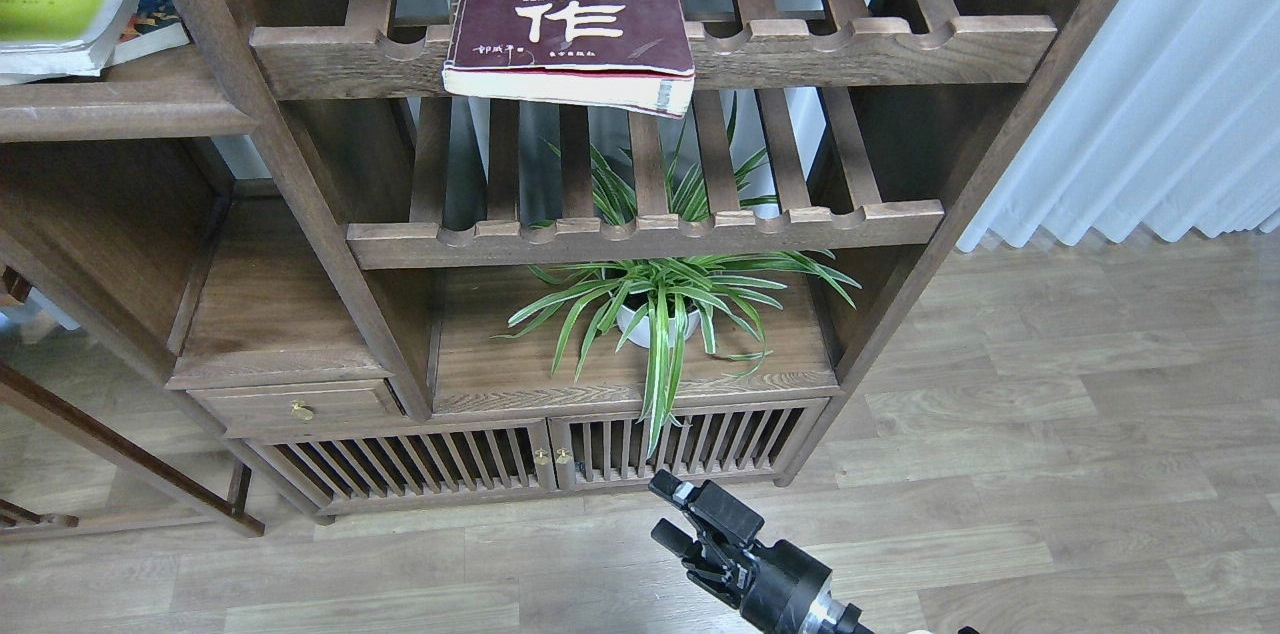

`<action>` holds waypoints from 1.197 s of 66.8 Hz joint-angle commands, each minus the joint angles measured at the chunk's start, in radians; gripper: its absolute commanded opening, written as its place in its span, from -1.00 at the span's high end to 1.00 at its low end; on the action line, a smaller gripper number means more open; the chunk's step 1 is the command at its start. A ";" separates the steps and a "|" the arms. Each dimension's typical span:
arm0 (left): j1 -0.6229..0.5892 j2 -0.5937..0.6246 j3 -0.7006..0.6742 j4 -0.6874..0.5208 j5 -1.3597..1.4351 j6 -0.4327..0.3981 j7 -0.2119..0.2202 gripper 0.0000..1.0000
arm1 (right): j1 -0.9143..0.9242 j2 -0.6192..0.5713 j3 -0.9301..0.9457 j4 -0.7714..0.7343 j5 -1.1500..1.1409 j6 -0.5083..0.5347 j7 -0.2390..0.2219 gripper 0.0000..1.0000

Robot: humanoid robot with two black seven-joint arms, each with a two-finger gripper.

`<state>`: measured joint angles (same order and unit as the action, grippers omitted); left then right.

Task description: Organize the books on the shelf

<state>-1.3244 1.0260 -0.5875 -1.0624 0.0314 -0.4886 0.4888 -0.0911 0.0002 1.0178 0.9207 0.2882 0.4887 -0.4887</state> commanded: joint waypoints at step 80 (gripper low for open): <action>0.155 0.339 0.988 -0.255 -0.600 0.000 -0.138 -0.98 | 0.042 0.000 -0.005 -0.006 0.009 0.000 0.000 -0.99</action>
<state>-1.2547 1.4201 0.3879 -1.3188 -0.4710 -0.4884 0.3600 -0.0572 0.0001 1.0124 0.9133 0.2977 0.4887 -0.4886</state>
